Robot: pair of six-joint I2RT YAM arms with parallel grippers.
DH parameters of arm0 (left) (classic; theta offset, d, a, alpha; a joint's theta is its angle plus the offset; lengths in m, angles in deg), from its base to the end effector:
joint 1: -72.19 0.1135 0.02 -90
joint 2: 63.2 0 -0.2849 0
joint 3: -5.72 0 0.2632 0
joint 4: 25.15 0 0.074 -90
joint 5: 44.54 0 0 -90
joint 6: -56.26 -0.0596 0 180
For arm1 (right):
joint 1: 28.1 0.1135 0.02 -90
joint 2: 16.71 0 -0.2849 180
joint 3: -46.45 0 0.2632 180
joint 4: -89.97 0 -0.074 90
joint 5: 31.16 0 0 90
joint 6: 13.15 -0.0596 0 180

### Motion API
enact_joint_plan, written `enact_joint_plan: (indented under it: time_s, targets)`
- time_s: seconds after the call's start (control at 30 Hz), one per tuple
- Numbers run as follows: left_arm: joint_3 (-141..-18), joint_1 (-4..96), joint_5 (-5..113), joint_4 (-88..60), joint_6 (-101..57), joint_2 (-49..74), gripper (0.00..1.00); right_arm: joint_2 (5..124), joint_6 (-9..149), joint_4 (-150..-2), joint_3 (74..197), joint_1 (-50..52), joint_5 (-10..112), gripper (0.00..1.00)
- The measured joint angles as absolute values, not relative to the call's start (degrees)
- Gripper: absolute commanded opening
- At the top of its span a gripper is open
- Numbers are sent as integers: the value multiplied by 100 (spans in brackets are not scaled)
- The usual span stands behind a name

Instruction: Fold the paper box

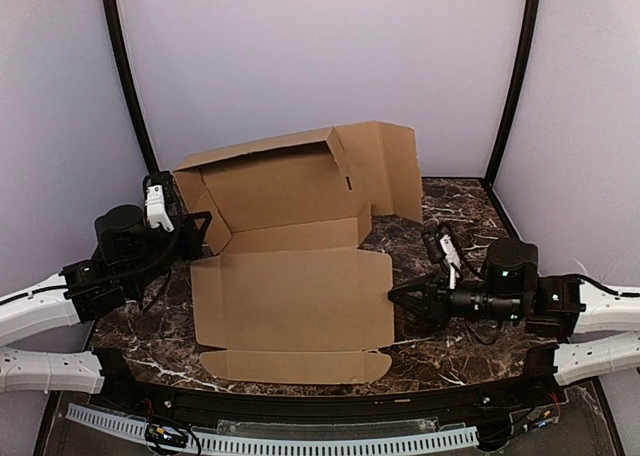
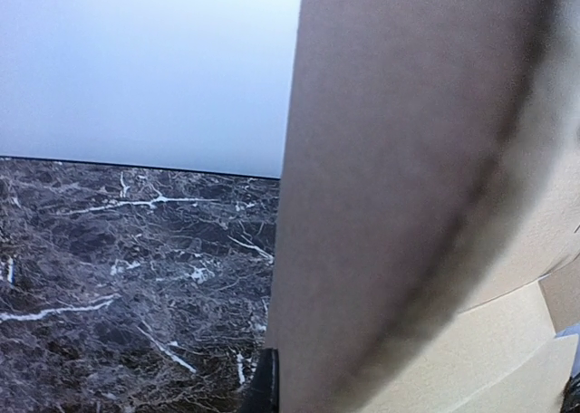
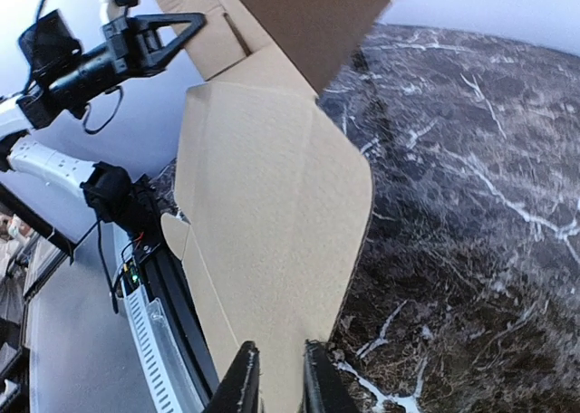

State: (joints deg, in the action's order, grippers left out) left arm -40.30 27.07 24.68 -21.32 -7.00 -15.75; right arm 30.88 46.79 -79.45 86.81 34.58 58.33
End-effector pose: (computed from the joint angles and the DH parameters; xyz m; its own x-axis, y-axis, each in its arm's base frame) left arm 0.1700 -0.1407 0.3049 -0.2437 -0.3515 -0.9039 0.3399 0.8420 -0.4190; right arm 0.0987 0.1923 0.2499 -0.5685 -0.0091 -0.8227 -0.7020 0.5268 0.4793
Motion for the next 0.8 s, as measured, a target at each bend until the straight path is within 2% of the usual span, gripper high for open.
enact_joint_plan:
  time_s: [0.1,0.4,0.6,0.8]
  targets:
    - [-4163,2707,2355,-1944,-940,-1696,1,2603,5052,-7459,9011,3442,5604,39]
    - [-4312,2692,2503,-1393,-1583,-2052,1,1595,6110,-6133,10368,3429,5451,64]
    - [-4312,2692,2884,-1163,-1845,-2399,1,1722,6827,-5540,11114,3416,5116,75]
    - [-4312,2692,3469,-1135,-2037,-2607,1,2048,7384,-5154,11579,3408,4522,78]
